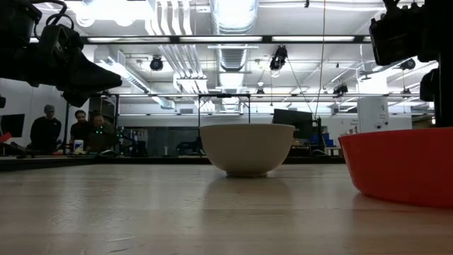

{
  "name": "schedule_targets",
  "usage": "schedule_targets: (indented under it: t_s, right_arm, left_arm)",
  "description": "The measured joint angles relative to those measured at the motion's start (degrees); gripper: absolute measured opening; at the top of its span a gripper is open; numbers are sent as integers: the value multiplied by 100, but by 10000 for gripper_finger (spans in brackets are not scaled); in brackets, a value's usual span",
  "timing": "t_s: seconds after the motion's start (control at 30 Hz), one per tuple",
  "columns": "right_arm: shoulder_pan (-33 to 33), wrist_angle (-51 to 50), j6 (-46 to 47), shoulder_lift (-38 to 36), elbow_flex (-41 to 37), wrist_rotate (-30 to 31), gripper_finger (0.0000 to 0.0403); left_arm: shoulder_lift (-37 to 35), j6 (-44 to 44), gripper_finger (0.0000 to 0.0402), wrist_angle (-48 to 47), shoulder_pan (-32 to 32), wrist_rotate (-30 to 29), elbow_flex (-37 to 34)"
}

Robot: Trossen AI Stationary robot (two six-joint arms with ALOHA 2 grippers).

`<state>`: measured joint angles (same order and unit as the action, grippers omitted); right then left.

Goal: Nest bowls inside each other
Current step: Stack the red bowl on the green bowl

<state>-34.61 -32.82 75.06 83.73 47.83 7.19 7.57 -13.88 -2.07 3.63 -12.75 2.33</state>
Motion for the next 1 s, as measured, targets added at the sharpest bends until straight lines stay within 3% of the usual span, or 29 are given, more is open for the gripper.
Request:
schedule_targets:
  t_s: [0.6, 1.0]
  right_arm:
    - [-2, 450, -38, 299, 0, -125, 243]
    - [-2, 427, 0, 373, 3, -226, 188]
  left_arm:
    - [0, 1, 83, -4, 1, 0, 0]
    - [0, -1, 83, -4, 1, 0, 0]
